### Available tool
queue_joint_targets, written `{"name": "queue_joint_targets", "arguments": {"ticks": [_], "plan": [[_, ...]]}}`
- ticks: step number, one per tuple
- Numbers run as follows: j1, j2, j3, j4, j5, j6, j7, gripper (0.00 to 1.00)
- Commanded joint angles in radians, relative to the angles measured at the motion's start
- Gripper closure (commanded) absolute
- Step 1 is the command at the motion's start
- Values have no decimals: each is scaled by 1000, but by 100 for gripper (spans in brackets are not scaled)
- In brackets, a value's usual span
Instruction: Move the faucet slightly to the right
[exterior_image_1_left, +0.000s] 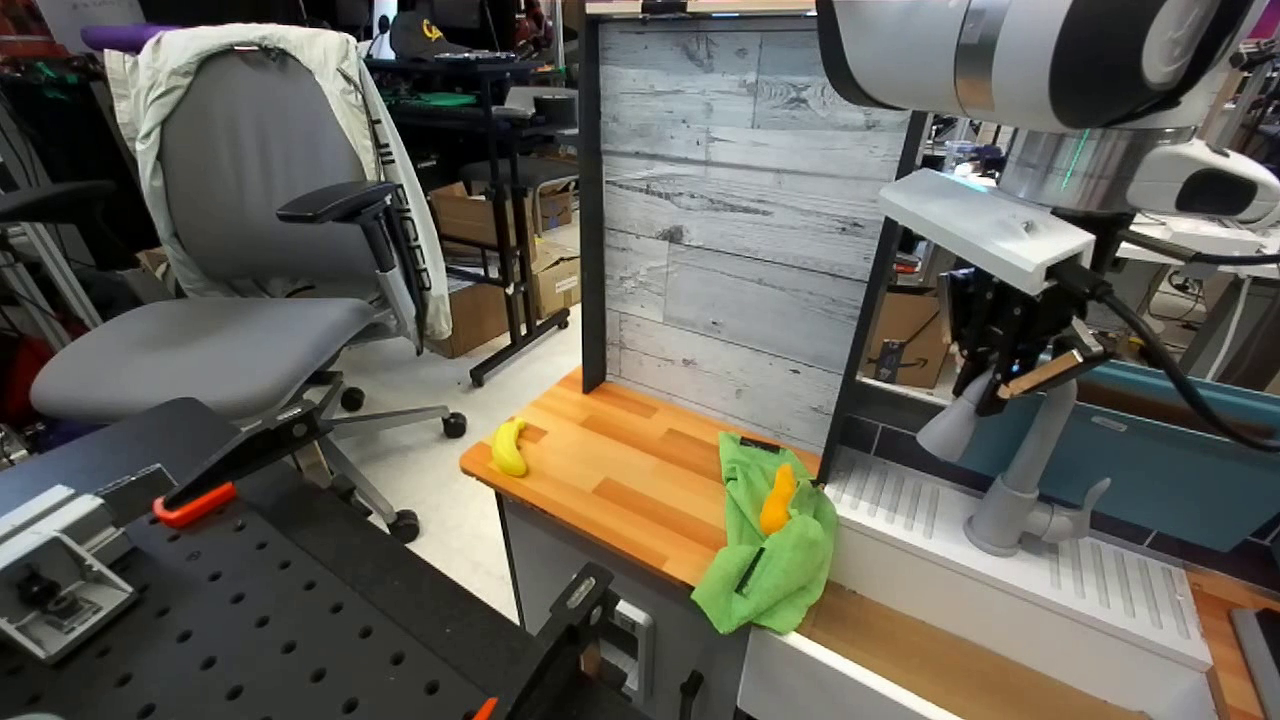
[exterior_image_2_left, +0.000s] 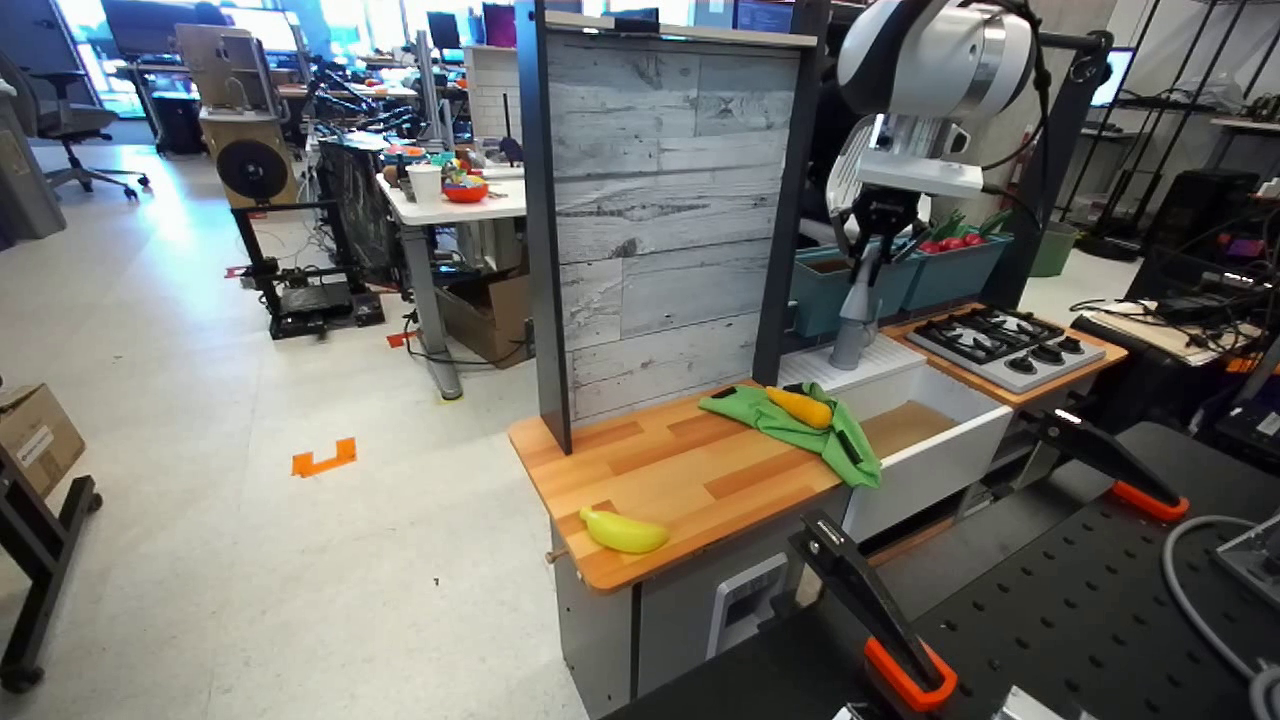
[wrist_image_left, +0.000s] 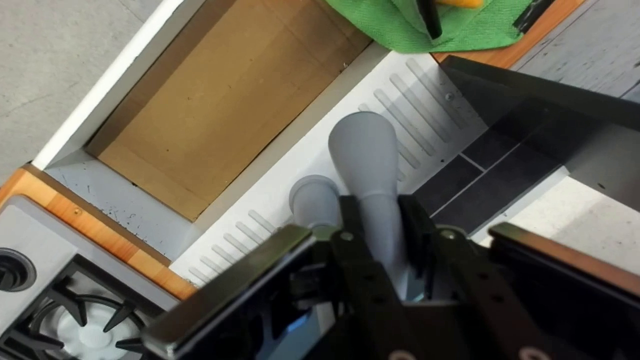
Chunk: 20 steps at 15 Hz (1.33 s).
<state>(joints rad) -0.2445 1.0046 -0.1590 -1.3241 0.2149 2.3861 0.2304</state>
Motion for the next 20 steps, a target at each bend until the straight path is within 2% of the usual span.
{"name": "queue_joint_targets", "arguments": {"ticks": [1, 13, 20], "plan": [[-29, 44, -8, 29, -54, 16, -93, 94], [-131, 90, 17, 137, -65, -88, -397, 94], [-135, 112, 10, 202, -83, -141, -439, 94]]}}
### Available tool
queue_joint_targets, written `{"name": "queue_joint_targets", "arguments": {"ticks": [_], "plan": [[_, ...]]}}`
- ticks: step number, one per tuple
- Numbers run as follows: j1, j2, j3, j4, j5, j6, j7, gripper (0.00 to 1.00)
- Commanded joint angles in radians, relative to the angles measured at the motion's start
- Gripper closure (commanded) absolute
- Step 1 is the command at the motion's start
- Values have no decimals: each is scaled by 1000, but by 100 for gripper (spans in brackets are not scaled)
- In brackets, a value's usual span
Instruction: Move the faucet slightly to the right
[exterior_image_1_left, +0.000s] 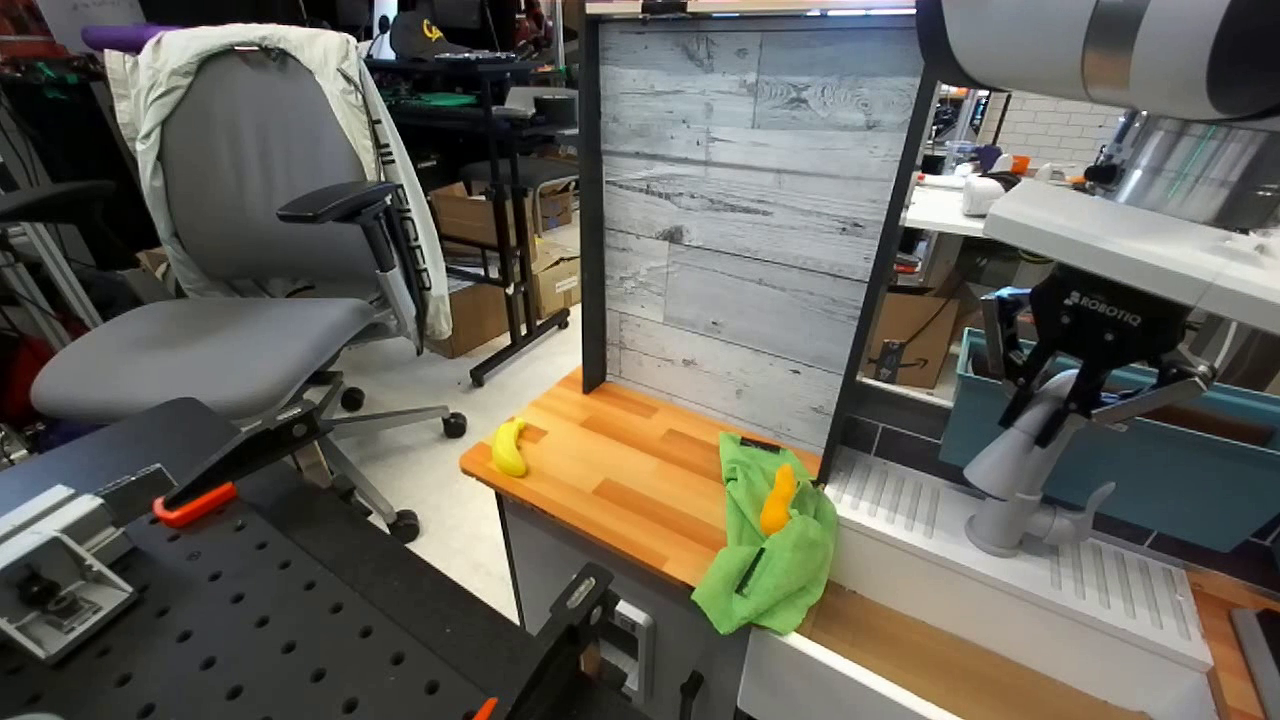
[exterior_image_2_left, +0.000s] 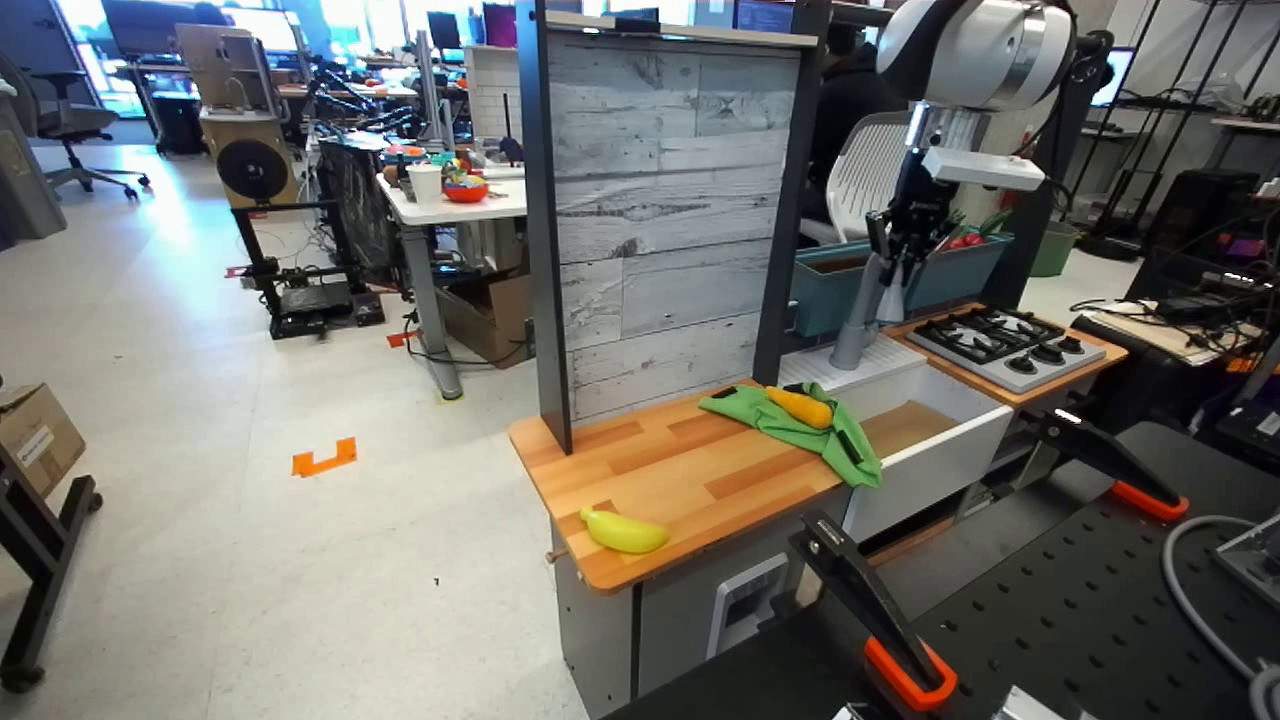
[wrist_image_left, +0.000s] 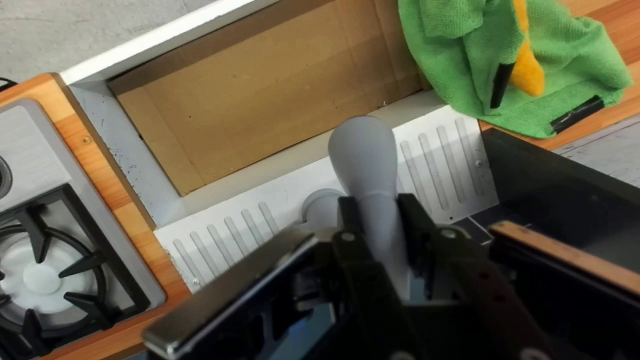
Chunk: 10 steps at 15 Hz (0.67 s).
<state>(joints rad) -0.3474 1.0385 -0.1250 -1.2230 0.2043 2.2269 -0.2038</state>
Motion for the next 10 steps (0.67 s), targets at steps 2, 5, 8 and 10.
{"name": "queue_joint_targets", "arguments": {"ticks": [2, 5, 8, 10], "plan": [[-27, 82, -27, 108, -88, 11, -2, 94], [-26, 83, -32, 101, -117, 21, -2, 44], [-23, 73, -39, 80, -146, 48, 3, 21], [-21, 75, -43, 74, -161, 65, 8, 6]]}}
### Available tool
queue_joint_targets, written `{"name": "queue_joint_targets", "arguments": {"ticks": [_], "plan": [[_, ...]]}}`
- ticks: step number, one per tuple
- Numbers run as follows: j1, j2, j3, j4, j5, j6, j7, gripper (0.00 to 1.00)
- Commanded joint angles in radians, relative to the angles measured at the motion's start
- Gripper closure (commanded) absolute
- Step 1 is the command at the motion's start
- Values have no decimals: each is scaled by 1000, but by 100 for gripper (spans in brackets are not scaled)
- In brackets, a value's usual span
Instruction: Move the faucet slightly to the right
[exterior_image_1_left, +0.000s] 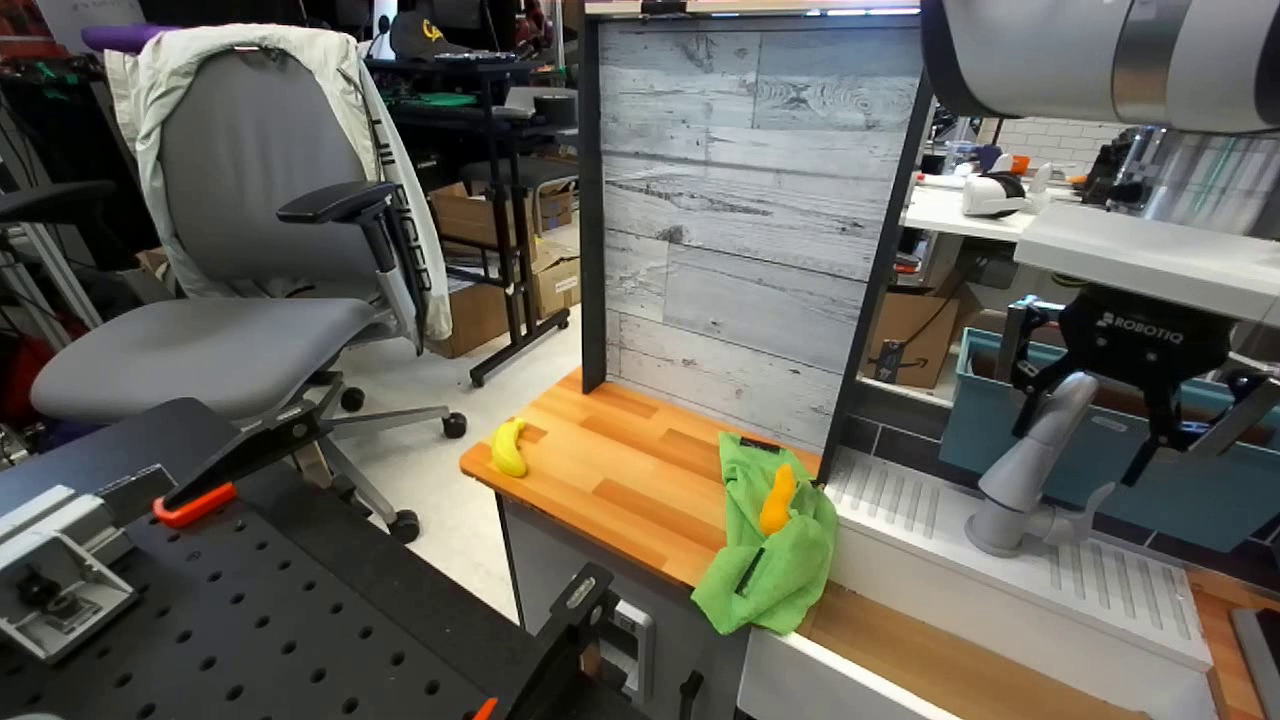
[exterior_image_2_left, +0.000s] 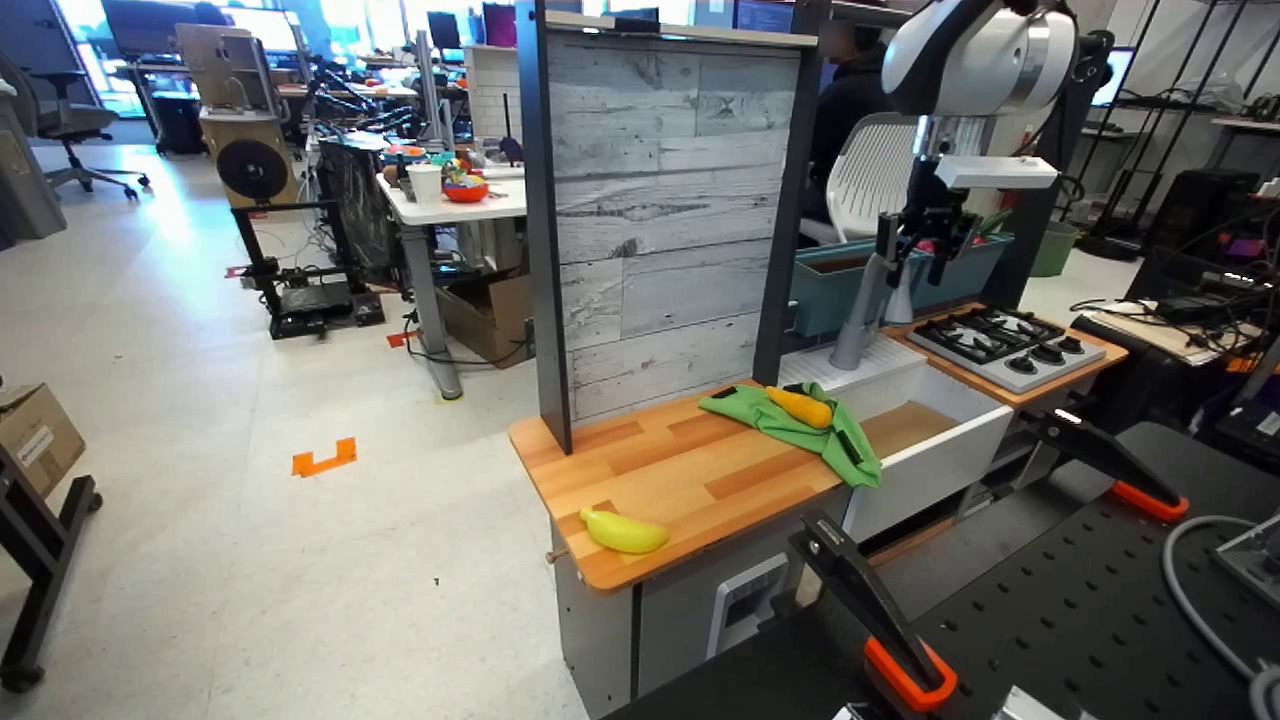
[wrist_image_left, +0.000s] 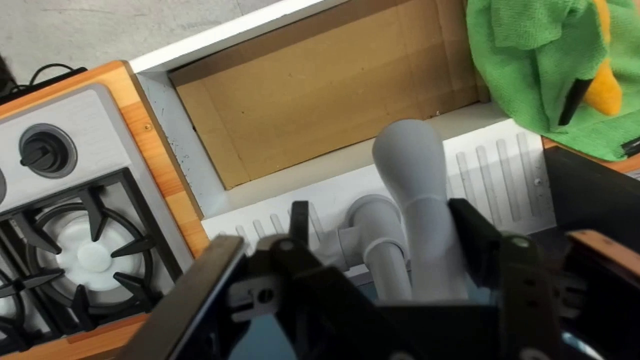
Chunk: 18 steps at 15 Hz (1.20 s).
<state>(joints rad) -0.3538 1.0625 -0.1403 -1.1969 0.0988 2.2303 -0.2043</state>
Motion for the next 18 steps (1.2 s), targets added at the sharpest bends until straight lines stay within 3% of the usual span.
{"name": "queue_joint_targets", "arguments": {"ticks": [1, 10, 18], "plan": [[-14, 50, -28, 43, -60, 70, 9, 1], [-15, -14, 6, -91, -11, 224, -29, 0], [-78, -167, 89, -295, 26, 374, -87, 0]]}}
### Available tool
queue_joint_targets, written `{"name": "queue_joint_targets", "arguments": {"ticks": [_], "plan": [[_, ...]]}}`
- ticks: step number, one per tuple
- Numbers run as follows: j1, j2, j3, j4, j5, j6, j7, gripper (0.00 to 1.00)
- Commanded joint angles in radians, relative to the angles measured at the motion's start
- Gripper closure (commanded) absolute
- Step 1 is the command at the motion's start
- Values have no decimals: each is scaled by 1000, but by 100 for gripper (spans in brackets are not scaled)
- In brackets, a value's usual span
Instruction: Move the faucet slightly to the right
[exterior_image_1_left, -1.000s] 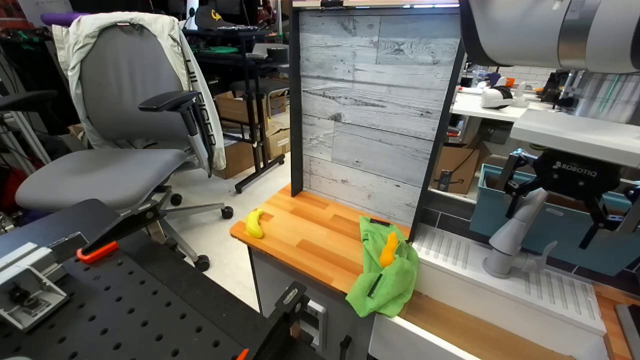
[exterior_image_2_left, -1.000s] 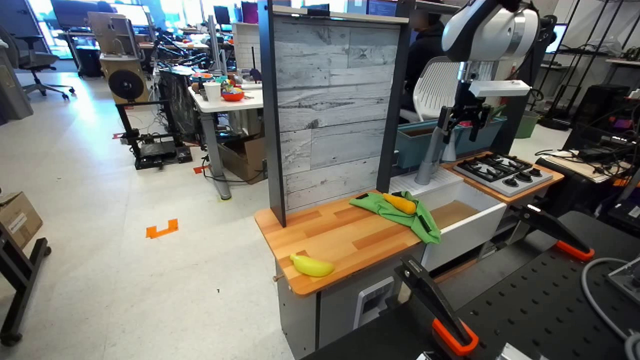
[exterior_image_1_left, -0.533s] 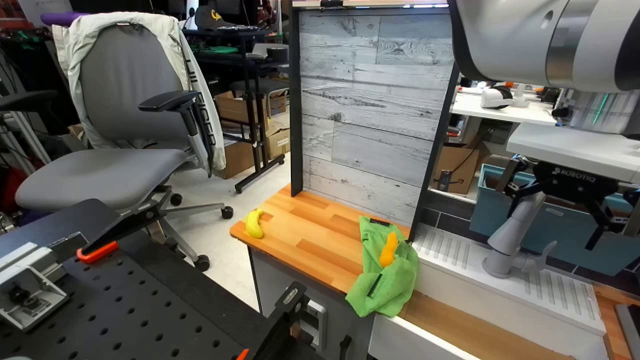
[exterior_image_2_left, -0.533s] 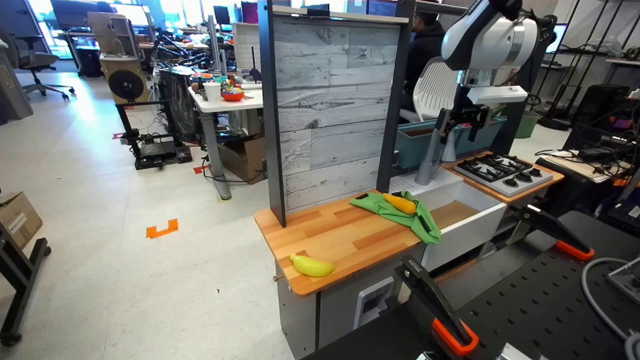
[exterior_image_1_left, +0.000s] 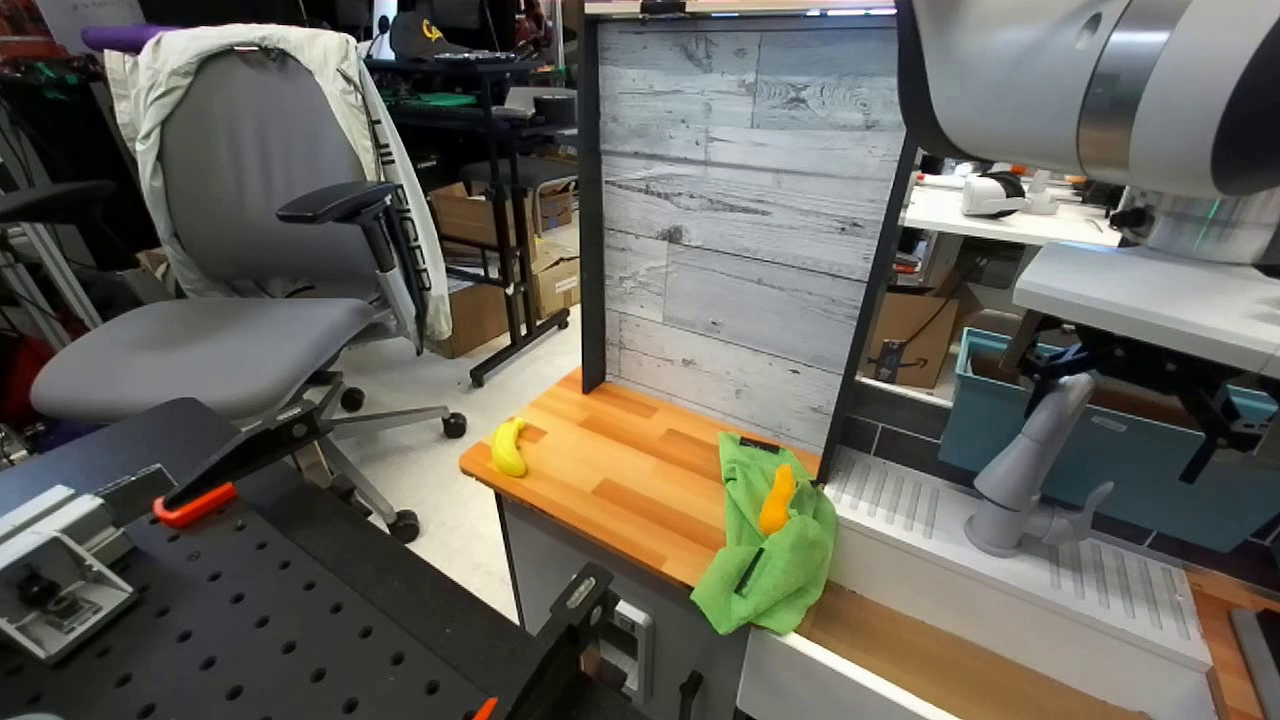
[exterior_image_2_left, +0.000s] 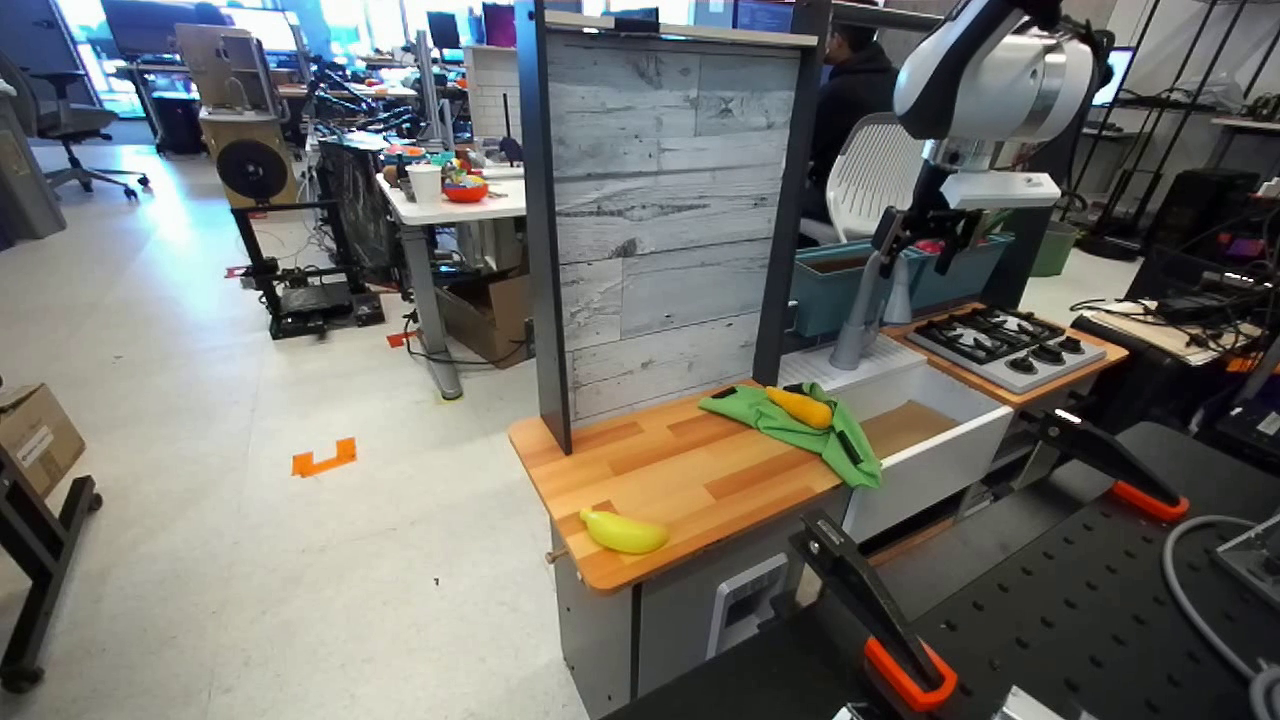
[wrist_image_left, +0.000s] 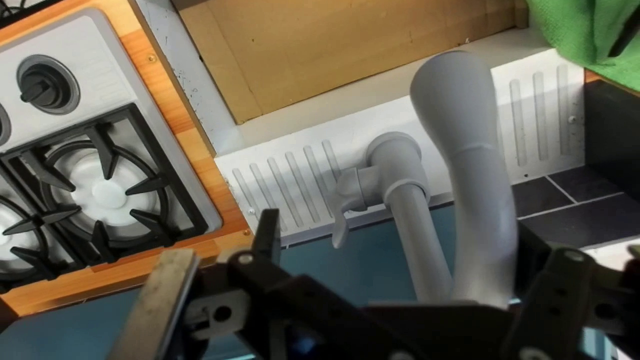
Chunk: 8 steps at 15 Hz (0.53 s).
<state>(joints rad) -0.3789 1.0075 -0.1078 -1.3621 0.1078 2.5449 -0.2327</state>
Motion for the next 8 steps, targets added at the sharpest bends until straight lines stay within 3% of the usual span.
{"name": "queue_joint_targets", "arguments": {"ticks": [1, 6, 7, 8], "plan": [[-65, -139, 73, -160, 23, 72, -68, 0], [-145, -292, 156, -324, 77, 103, -162, 0], [-97, -196, 104, -203, 46, 71, -104, 0], [-104, -216, 108, -220, 51, 68, -112, 0]]}}
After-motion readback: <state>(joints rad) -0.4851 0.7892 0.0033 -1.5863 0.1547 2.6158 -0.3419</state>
